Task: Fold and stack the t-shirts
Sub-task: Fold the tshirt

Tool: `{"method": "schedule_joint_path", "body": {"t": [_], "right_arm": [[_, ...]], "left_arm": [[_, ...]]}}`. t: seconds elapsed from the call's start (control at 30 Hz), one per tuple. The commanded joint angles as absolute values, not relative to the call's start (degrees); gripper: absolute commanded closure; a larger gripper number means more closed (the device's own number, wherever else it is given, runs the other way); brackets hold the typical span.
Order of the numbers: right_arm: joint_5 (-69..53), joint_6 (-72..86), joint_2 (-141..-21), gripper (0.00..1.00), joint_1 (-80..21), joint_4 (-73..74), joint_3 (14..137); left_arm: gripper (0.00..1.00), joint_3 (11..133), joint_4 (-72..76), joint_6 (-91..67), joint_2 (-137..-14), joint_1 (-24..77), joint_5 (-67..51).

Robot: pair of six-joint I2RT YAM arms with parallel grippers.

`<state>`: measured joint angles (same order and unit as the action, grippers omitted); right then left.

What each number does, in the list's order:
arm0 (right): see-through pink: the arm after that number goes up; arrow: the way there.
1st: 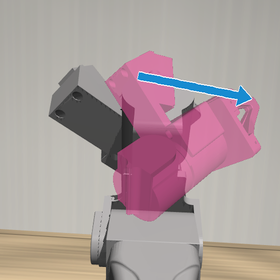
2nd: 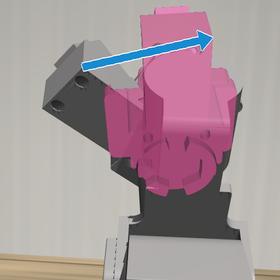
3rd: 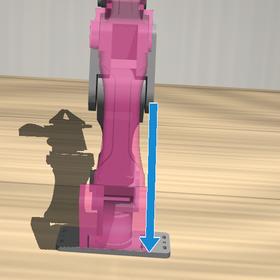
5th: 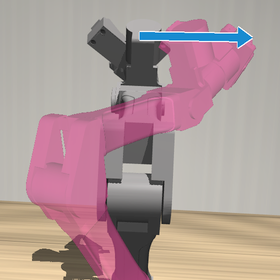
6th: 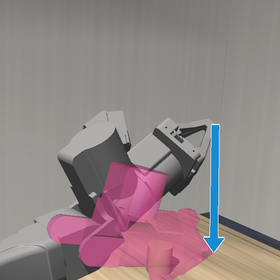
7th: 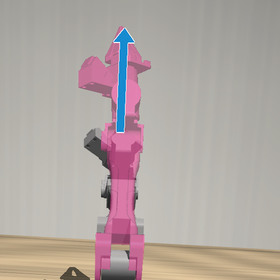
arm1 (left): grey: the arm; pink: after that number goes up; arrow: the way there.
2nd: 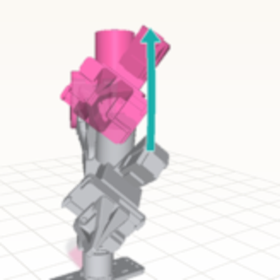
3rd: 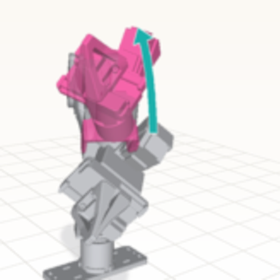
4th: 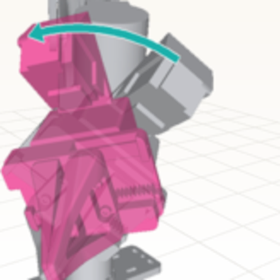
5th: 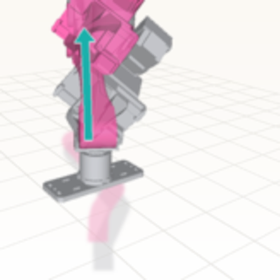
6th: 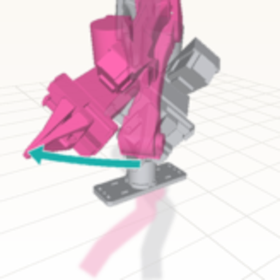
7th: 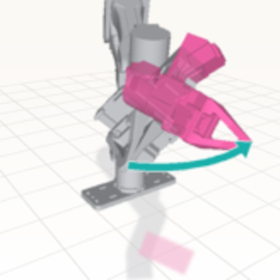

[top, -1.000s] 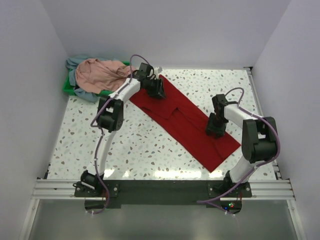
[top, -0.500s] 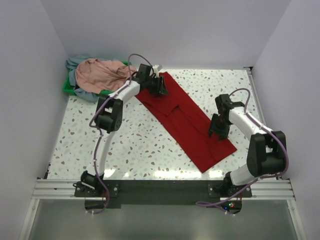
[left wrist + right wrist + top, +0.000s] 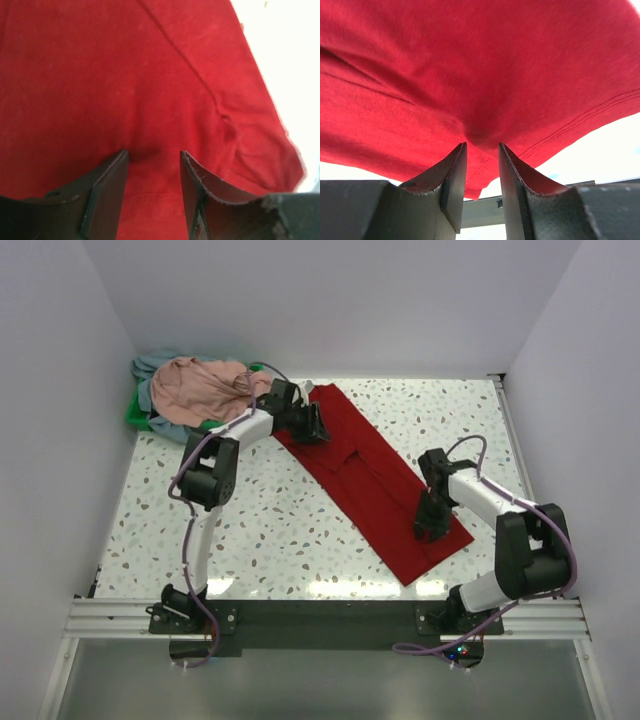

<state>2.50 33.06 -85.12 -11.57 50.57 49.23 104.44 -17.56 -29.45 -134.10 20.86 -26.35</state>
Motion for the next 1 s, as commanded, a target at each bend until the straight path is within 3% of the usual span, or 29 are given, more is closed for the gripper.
{"method": "schedule_joint_path", "body": {"t": [0.0, 0.67, 0.97], "right_arm": [[4.39, 36.47, -86.04, 0.65, -14.92, 48.69, 48.52], [-4.82, 47.72, -94.04, 0.68, -36.98, 37.98, 44.74], [-7.65, 54.31, -105.89, 0.69, -51.74, 33.13, 54.13]], "left_arm": [[0.49, 103.54, -17.14, -30.15, -136.49, 19.78, -26.63], [0.48, 117.06, -15.73, -20.13, -148.53, 18.81, -30.14], [0.47, 118.03, -12.66, -20.31, -150.2, 17.67, -32.17]]}}
